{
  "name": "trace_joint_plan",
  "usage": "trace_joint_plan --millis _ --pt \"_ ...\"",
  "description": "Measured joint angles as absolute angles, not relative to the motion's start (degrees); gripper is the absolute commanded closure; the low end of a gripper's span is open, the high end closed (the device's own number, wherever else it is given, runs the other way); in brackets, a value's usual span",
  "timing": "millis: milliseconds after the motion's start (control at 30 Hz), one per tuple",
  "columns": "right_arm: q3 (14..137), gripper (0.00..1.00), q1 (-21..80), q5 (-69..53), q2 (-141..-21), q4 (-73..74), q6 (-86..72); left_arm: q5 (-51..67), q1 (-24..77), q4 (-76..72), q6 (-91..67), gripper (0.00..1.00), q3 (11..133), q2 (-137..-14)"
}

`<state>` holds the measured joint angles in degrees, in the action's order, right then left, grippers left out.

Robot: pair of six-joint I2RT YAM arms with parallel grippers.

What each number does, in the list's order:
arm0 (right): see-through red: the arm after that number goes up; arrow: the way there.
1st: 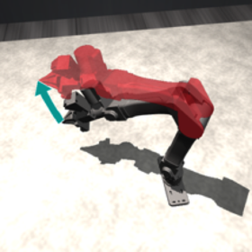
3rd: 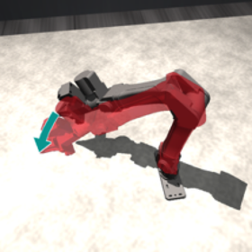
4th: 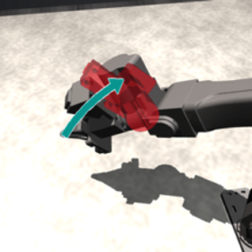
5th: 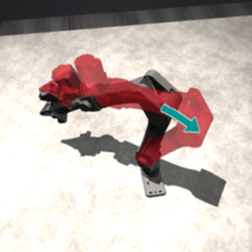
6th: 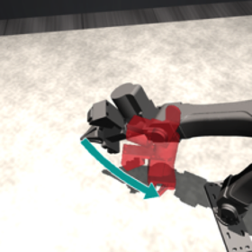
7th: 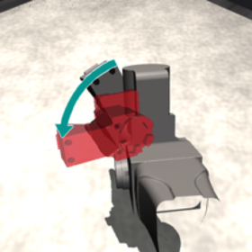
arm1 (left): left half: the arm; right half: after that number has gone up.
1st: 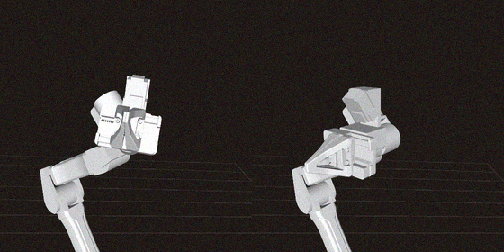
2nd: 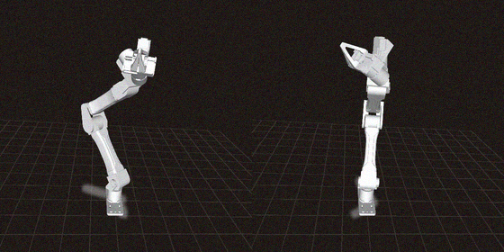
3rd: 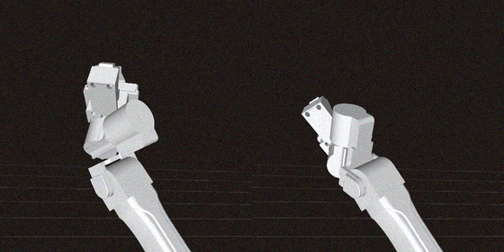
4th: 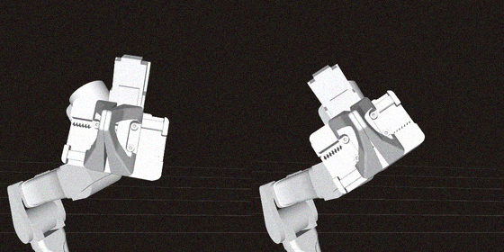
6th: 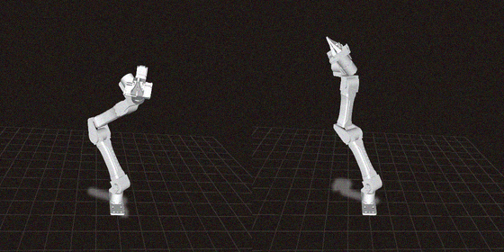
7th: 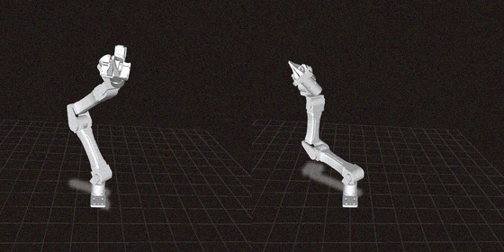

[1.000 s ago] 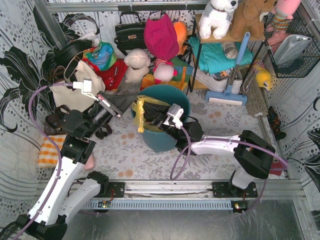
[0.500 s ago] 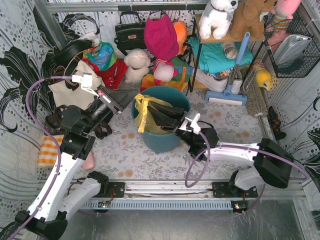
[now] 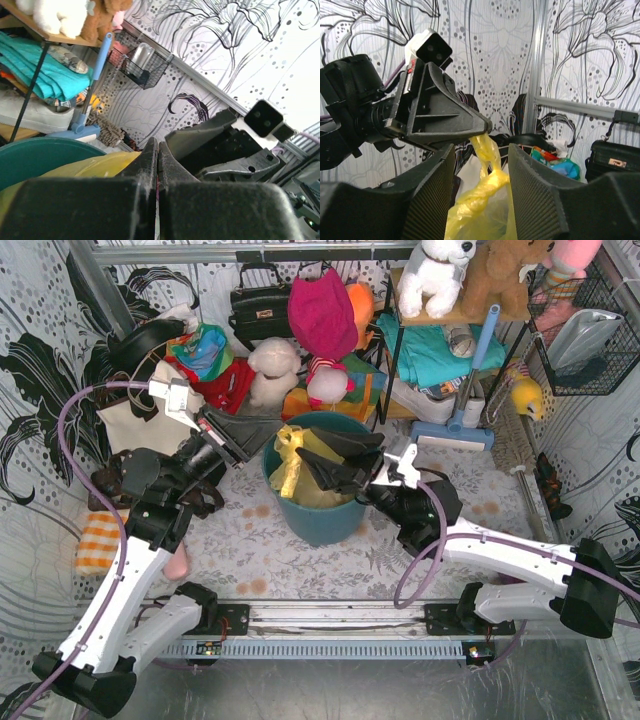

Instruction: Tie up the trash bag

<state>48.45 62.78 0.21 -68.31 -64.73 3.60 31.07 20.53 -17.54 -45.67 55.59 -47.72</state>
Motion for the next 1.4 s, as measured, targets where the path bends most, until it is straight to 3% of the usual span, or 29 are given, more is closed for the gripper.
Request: trace_joint_plan --millis 433,567,733,767,867,933,1000,1400 --pt "58.94 0.44 62.78 4.21 -72.49 -45.87 4.16 37.15 20.58 -21.12 -46.48 1.00 56.47 -48.80" --pt "58.94 0.57 62.78 5.15 -73.80 -43.51 5.87 37.32 20.58 -21.26 -46.46 1.00 56.53 -48.86" --pt "58.94 0.86 62.78 6.33 -74.11 -42.89 7.92 37.30 20.58 -21.26 -46.46 1.00 56.53 -48.86" --pt "58.94 0.91 62.78 6.50 -74.11 -43.00 8.23 37.30 20.58 -21.26 -46.46 0.97 56.53 -48.86" --pt "58.94 1.00 62.78 6.70 -74.11 -43.42 8.64 37.30 20.58 -21.21 -46.41 0.63 56.53 -48.86" --pt "58.94 1.00 62.76 6.74 -74.11 -43.99 8.67 37.10 20.58 -20.97 -46.22 0.45 56.53 -48.77" --pt "58.94 1.00 62.78 6.72 -74.11 -44.51 8.69 36.77 20.58 -20.25 -45.60 0.35 56.53 -48.53" --pt "58.94 1.00 62.78 6.48 -74.11 -45.95 8.40 34.37 20.58 -18.44 -42.94 0.21 52.56 -46.19"
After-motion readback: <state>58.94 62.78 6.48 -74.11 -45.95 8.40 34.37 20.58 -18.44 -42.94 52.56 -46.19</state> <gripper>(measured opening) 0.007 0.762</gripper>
